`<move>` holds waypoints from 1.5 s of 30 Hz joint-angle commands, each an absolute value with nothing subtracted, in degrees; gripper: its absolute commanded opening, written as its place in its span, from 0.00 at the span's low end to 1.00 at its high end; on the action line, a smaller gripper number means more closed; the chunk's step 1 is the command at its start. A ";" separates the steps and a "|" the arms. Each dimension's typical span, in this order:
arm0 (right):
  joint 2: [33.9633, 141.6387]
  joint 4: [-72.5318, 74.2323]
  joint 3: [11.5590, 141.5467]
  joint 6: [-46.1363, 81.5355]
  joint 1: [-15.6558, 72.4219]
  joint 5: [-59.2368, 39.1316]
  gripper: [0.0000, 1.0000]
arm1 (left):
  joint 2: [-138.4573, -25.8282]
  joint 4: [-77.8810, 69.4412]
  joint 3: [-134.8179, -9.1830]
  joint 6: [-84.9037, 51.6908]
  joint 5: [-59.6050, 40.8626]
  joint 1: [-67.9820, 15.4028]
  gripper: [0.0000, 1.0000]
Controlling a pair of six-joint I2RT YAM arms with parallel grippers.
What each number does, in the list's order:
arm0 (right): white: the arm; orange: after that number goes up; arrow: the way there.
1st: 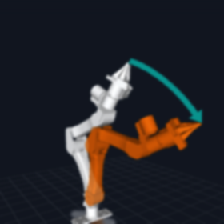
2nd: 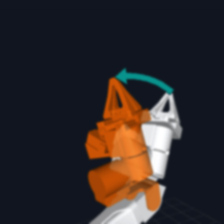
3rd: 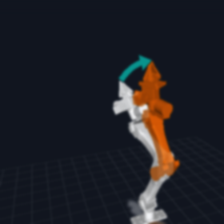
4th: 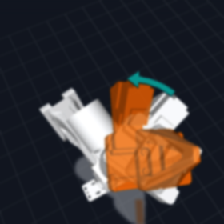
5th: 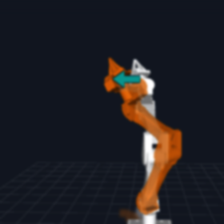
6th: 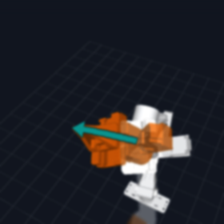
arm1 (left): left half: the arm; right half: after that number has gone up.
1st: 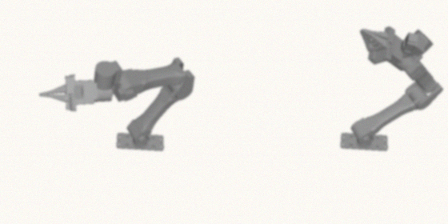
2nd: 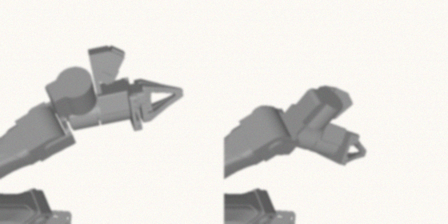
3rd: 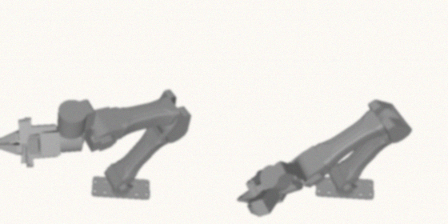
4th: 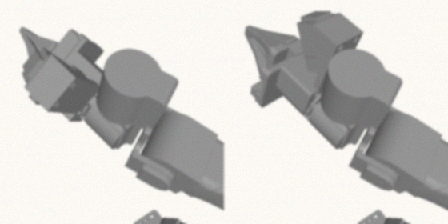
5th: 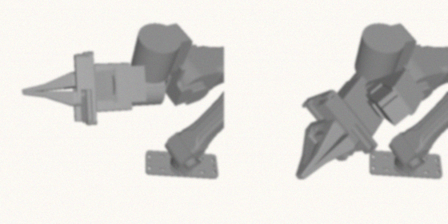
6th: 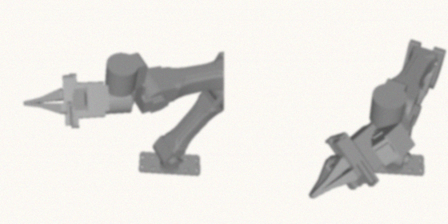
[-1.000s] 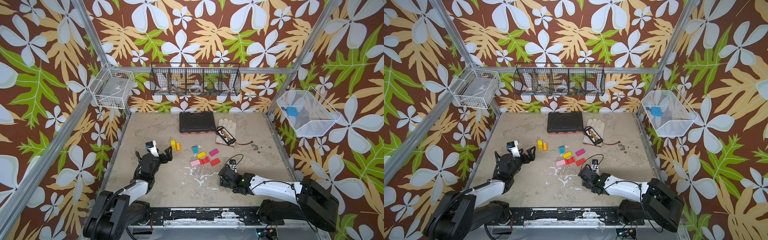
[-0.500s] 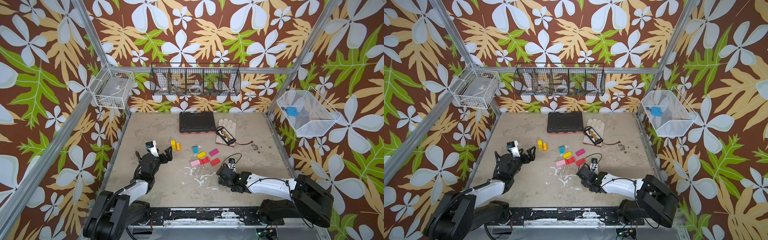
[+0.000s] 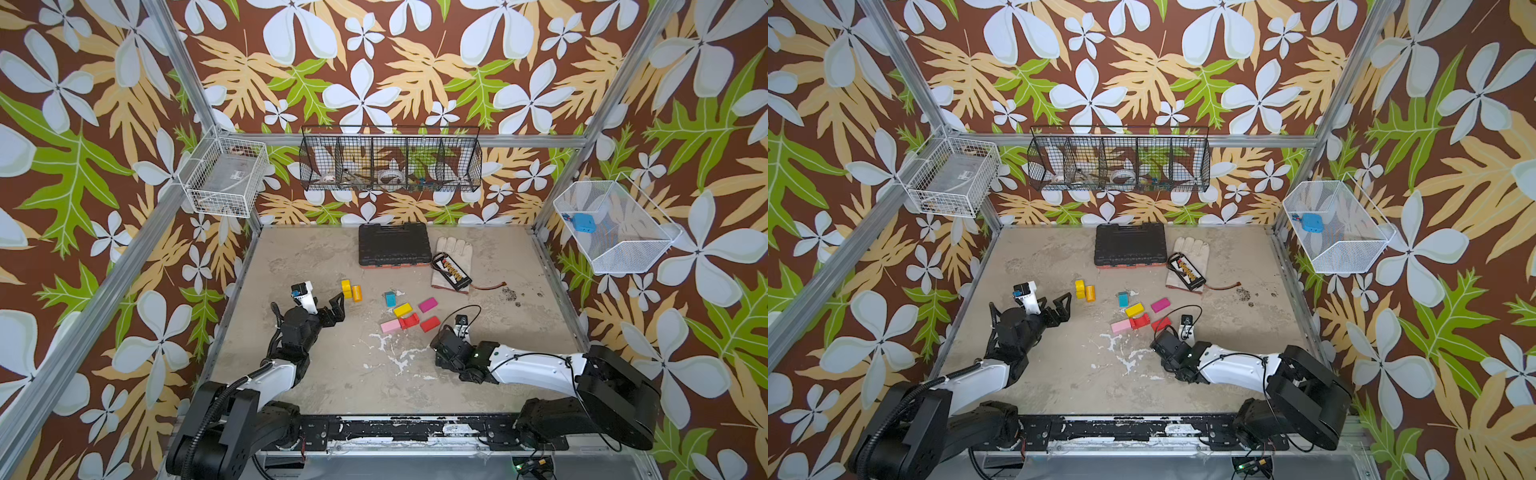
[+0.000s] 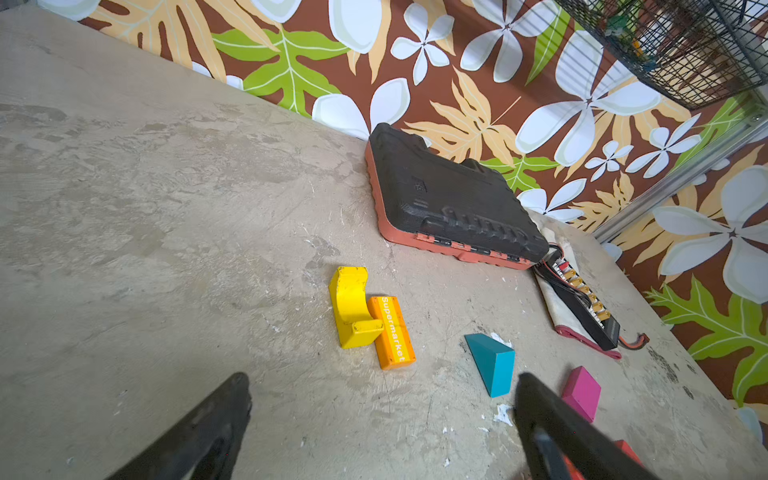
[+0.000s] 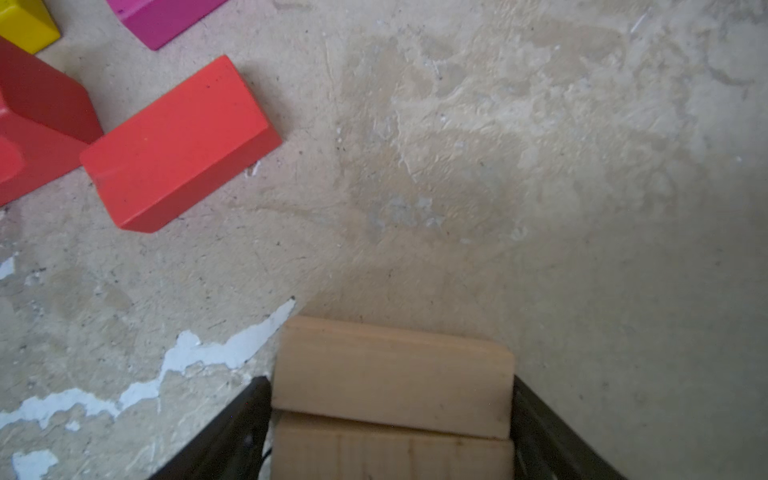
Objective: Build the wood block tower
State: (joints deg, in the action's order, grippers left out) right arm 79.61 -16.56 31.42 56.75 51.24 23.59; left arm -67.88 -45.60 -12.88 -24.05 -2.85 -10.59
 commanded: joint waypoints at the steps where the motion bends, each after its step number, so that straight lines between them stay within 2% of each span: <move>1: 80.50 -16.31 31.81 56.95 51.25 22.50 0.85 | -68.02 -46.50 -13.37 -24.01 -2.69 -10.55 1.00; 11: 82.87 -16.63 32.70 56.85 51.25 23.87 0.82 | -68.08 -46.49 -13.40 -23.99 -2.72 -10.57 1.00; 12: 82.83 -16.60 32.61 56.95 51.24 24.14 0.79 | -68.06 -46.49 -13.36 -23.99 -2.72 -10.58 1.00; 13: 82.79 -16.36 32.26 56.93 51.26 24.77 0.70 | -68.06 -46.49 -13.39 -23.99 -2.72 -10.56 1.00; 14: 82.88 -15.43 32.16 55.78 51.27 24.96 0.66 | -68.09 -46.49 -13.37 -23.99 -2.72 -10.67 1.00; 19: 82.82 -14.94 32.52 53.73 51.25 24.79 0.56 | -68.12 -46.49 -13.43 -24.07 -2.72 -10.65 1.00; 21: 82.25 -14.86 32.19 53.53 51.26 24.70 0.56 | -68.07 -46.47 -13.46 -24.05 -2.72 -10.68 1.00; 33: 79.84 -15.13 30.68 52.86 51.58 22.59 0.58 | -68.32 -46.25 -13.66 -24.07 -2.64 -10.71 1.00; 35: 79.72 -15.14 30.42 53.00 51.76 22.42 0.62 | -68.43 -46.30 -13.63 -24.04 -2.64 -10.69 1.00; 38: 79.63 -15.43 30.40 53.09 51.77 22.57 0.73 | -68.44 -46.24 -13.67 -24.00 -2.64 -10.66 1.00; 45: 76.15 -19.49 32.32 52.23 51.77 23.47 0.84 | -68.46 -46.14 -13.76 -24.03 -2.64 -10.64 1.00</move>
State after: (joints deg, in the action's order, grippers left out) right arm 77.47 -16.25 31.59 52.45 51.77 22.85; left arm -68.36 -44.99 -13.30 -23.90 -2.85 -10.63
